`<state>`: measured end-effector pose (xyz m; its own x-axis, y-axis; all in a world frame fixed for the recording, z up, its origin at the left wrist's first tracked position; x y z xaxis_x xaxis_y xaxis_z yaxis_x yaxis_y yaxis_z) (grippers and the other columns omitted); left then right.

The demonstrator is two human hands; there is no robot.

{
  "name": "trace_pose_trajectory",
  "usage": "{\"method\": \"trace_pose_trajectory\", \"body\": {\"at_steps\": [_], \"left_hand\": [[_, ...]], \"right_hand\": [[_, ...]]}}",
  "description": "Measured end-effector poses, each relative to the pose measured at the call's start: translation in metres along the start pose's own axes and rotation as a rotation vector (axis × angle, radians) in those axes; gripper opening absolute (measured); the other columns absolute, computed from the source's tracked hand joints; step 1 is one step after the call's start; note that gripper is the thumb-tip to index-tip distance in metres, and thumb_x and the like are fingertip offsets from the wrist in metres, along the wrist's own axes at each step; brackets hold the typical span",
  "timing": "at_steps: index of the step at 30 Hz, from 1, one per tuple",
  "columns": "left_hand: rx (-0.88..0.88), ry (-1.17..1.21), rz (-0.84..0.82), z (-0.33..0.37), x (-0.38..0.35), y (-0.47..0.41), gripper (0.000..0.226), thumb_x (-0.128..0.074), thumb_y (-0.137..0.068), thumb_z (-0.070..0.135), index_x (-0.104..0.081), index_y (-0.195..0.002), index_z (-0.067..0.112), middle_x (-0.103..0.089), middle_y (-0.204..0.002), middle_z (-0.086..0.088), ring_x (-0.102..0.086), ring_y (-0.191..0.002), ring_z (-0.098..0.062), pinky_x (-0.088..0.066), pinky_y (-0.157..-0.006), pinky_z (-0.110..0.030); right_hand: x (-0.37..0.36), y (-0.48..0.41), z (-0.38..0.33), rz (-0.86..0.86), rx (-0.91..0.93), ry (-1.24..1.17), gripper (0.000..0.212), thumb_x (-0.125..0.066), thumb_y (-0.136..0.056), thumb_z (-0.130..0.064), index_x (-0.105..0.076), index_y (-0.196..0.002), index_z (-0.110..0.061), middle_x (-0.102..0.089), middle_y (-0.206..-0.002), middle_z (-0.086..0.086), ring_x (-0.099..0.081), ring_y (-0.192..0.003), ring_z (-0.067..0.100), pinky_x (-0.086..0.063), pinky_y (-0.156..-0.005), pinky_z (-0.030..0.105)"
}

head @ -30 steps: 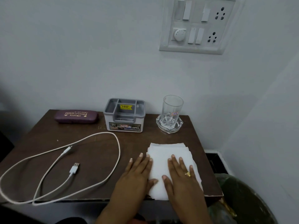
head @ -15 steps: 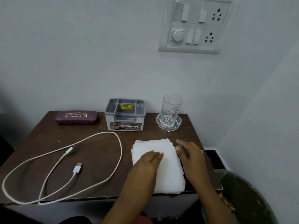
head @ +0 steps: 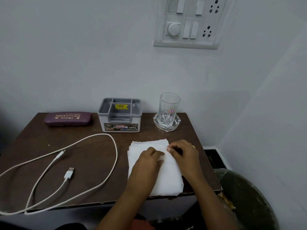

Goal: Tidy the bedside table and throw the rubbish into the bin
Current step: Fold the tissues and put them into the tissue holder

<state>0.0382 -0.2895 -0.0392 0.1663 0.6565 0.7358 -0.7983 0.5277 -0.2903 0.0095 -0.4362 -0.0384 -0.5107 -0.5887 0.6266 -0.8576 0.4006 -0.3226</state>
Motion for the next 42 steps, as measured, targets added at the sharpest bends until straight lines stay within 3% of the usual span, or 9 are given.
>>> {"method": "trace_pose_trajectory", "body": {"at_steps": [4, 7, 15, 18, 22, 30, 35, 39, 42], "left_hand": [[0.11, 0.151, 0.092, 0.001, 0.008, -0.001, 0.036, -0.066, -0.082, 0.012, -0.05, -0.114, 0.018, -0.043, -0.119, 0.007, -0.054, -0.075, -0.004, -0.036, -0.072, -0.003], [0.128, 0.231, 0.126, 0.0, 0.011, 0.0, 0.048, -0.07, -0.079, 0.01, -0.051, -0.119, 0.029, -0.032, -0.117, 0.014, -0.056, -0.071, 0.0, -0.037, -0.07, 0.002], [0.11, 0.344, 0.223, -0.002, 0.02, 0.004, 0.018, -0.072, -0.076, 0.001, -0.069, -0.079, 0.019, -0.049, -0.096, 0.011, -0.053, -0.074, 0.001, -0.038, -0.066, -0.006], [0.08, 0.35, 0.214, 0.0, 0.019, 0.005, 0.013, -0.071, -0.079, 0.007, -0.072, -0.08, 0.021, -0.05, -0.094, 0.014, -0.054, -0.083, 0.002, -0.038, -0.07, -0.006], [0.056, 0.337, 0.199, 0.001, 0.019, 0.005, 0.017, -0.068, -0.082, 0.011, -0.075, -0.087, 0.026, -0.051, -0.094, 0.016, -0.052, -0.089, 0.001, -0.036, -0.073, -0.005], [0.042, 0.433, 0.293, 0.004, 0.03, 0.007, 0.014, -0.067, -0.084, 0.013, -0.073, -0.086, 0.026, -0.05, -0.097, 0.017, -0.053, -0.092, -0.005, -0.038, -0.076, -0.009], [0.094, 0.167, 0.365, 0.004, 0.04, 0.011, 0.024, -0.053, -0.078, 0.054, -0.064, -0.099, 0.049, -0.042, -0.123, 0.02, -0.038, -0.115, -0.01, -0.03, -0.096, -0.036], [0.35, 0.494, 0.265, -0.013, 0.064, 0.011, 0.079, -0.062, -0.058, 0.064, -0.037, -0.131, 0.05, -0.032, -0.145, 0.014, -0.031, -0.132, -0.008, -0.026, -0.109, -0.039], [0.397, 1.012, -0.048, -0.015, 0.071, 0.014, 0.066, -0.072, -0.066, 0.045, -0.053, -0.127, 0.028, -0.061, -0.128, -0.003, -0.058, -0.117, -0.022, -0.045, -0.1, -0.043]], "right_hand": [[0.004, 0.003, -0.006, -0.011, 0.064, -0.074, 0.004, -0.069, -0.083, -0.021, -0.068, -0.08, -0.024, -0.063, -0.086, -0.016, -0.057, -0.086, 0.004, -0.048, -0.078, 0.03], [0.009, 0.011, -0.016, -0.035, 0.132, -0.156, 0.01, -0.064, -0.082, -0.03, -0.07, -0.081, -0.022, -0.064, -0.088, -0.016, -0.058, -0.09, 0.007, -0.046, -0.077, 0.02], [0.015, 0.033, -0.025, -0.067, 0.234, -0.203, 0.013, -0.065, -0.079, -0.033, -0.069, -0.089, -0.026, -0.063, -0.098, -0.017, -0.056, -0.1, 0.007, -0.044, -0.083, 0.016], [0.013, 0.033, -0.023, -0.065, 0.196, -0.199, 0.024, -0.064, -0.079, -0.037, -0.066, -0.1, -0.027, -0.062, -0.104, -0.021, -0.055, -0.104, 0.005, -0.046, -0.085, 0.022], [0.017, 0.034, -0.022, 0.049, 0.225, -0.169, 0.008, -0.066, -0.084, -0.022, -0.07, -0.09, -0.021, -0.066, -0.093, -0.016, -0.059, -0.094, 0.004, -0.051, -0.078, 0.029], [0.014, 0.034, -0.024, 0.011, 0.178, -0.145, 0.012, -0.068, -0.082, -0.03, -0.071, -0.091, -0.023, -0.057, -0.09, -0.037, -0.055, -0.096, -0.011, -0.043, -0.081, 0.012], [0.015, 0.029, -0.026, -0.055, 0.113, -0.252, 0.006, -0.07, -0.082, -0.024, -0.071, -0.083, -0.018, -0.068, -0.084, -0.02, -0.063, -0.086, -0.002, -0.046, -0.076, 0.014], [0.028, 0.025, -0.031, -0.139, -0.025, -0.454, 0.015, -0.068, -0.083, -0.028, -0.072, -0.091, -0.016, -0.073, -0.087, 0.002, -0.068, -0.082, 0.015, -0.054, -0.072, 0.032], [0.036, 0.02, -0.034, -0.202, -0.199, -0.724, 0.008, -0.066, -0.085, -0.012, -0.073, -0.088, -0.015, -0.076, -0.088, 0.005, -0.07, -0.079, 0.017, -0.056, -0.071, 0.03]]}}
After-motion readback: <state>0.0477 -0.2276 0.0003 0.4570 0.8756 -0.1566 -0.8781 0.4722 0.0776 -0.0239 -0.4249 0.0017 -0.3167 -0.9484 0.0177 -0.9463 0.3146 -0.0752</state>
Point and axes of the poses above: each hand's wrist, its own y-axis away from the middle knuckle, its own x-axis out of the back of the hand, z = x × y, the point moved 4 cm from there along -y, towards the middle knuckle
